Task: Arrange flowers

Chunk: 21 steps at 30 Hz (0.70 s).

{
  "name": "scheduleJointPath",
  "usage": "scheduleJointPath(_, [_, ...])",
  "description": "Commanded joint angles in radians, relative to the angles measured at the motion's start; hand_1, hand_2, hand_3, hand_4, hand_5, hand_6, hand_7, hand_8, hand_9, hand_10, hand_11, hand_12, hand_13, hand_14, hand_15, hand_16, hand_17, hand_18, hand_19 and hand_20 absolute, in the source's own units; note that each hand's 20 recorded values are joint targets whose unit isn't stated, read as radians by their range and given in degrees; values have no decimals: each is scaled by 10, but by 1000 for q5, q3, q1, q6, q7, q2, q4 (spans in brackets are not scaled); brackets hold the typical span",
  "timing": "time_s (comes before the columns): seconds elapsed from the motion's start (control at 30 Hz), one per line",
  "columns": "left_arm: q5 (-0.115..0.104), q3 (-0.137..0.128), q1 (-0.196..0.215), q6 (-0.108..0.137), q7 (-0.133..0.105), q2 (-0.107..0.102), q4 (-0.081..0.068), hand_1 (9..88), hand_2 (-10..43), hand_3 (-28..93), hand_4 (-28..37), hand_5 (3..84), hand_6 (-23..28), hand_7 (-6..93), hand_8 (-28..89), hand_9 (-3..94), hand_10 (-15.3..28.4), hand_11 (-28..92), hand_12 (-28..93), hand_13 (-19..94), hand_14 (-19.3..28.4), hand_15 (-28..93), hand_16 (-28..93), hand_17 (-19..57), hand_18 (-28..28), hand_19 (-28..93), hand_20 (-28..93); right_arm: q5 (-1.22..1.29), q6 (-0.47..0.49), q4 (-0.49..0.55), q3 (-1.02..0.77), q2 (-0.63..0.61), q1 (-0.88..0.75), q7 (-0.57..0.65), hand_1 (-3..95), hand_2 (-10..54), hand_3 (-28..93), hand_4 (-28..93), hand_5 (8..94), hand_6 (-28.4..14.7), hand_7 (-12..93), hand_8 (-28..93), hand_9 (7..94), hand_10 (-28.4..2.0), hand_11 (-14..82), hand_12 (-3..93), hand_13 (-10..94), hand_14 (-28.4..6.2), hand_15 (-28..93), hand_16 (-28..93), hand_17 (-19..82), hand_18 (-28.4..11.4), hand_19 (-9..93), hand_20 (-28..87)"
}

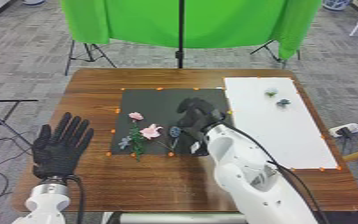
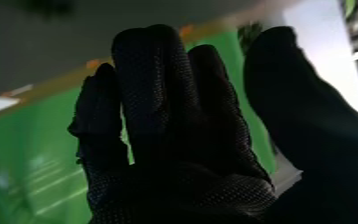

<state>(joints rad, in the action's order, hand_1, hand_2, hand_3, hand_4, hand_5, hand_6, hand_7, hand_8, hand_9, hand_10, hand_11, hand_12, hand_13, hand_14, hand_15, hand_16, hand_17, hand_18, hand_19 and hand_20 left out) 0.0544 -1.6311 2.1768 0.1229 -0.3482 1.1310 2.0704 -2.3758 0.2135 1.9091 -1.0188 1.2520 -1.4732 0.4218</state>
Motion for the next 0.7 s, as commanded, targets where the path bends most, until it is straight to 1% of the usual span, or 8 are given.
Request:
scheduleJointPath(0.03, [2,0,26,-11,-9,13,4,265,159,752,-283,431,97,114,-100,366,157,185,90,278,159,318,-69,-81,140,317,102,-16,-136,-37,-186,-104,36,98,405,-95,767,-283,569,-47,128,-116,611,-170,226,170,559,-141,641,184,274,-232,831,359])
scheduleJointPath(0.17, [0,-4,41,-10,-21,14,12,264,159,753,-283,430,96,116,-99,365,156,185,91,278,157,317,-68,-81,140,317,102,-61,-164,-108,-261,-192,56,104,403,-95,792,-283,547,-44,137,-121,539,-173,161,149,489,-144,482,127,250,-224,779,322])
scheduleJointPath(0.27, [1,-6,43,-11,-27,13,14,264,158,754,-283,430,96,115,-99,364,156,183,91,277,158,316,-67,-81,140,318,102,-63,-165,-173,-286,-245,83,136,403,-95,807,-283,534,-41,142,-125,502,-171,139,142,438,-151,404,117,234,-220,754,304])
scheduleJointPath(0.33, [-2,-5,43,-9,-32,12,15,264,158,753,-283,430,96,115,-99,364,156,183,91,277,158,315,-67,-81,140,318,102,-64,-137,-206,-307,-269,93,141,400,-95,815,-283,530,-41,145,-127,483,-171,131,140,412,-157,377,117,226,-220,744,297])
scheduleJointPath(0.47, [-1,-3,46,-9,-38,13,15,264,158,754,-283,430,96,115,-99,365,155,184,91,277,157,315,-66,-81,140,317,102,-81,-127,-291,-308,-287,134,130,393,-95,829,-283,507,-45,147,-130,436,-175,111,132,357,-170,318,122,202,-217,711,277])
scheduleJointPath(0.6, [-5,1,37,2,-35,18,11,264,158,752,-283,431,96,115,-99,364,154,182,91,277,158,315,-66,-81,140,318,102,-61,-67,-372,-286,-273,199,162,427,-95,837,-283,489,-37,155,-133,411,-164,107,129,335,-167,283,127,190,-212,690,263])
scheduleJointPath(0.63, [-4,2,34,1,-33,19,10,265,159,751,-283,431,96,115,-99,364,155,182,91,277,158,315,-66,-81,140,318,102,-61,-32,-384,-281,-271,210,162,437,-95,839,-283,484,-35,157,-134,405,-162,108,127,334,-167,278,129,189,-212,687,261])
scheduleJointPath(0.7, [-3,7,28,-2,-31,16,9,265,159,751,-283,430,96,116,-100,365,155,183,91,277,158,315,-66,-81,140,319,102,-42,2,-396,-275,-273,212,151,451,-95,844,-283,472,-33,158,-136,399,-157,109,124,333,-166,273,132,186,-214,685,260])
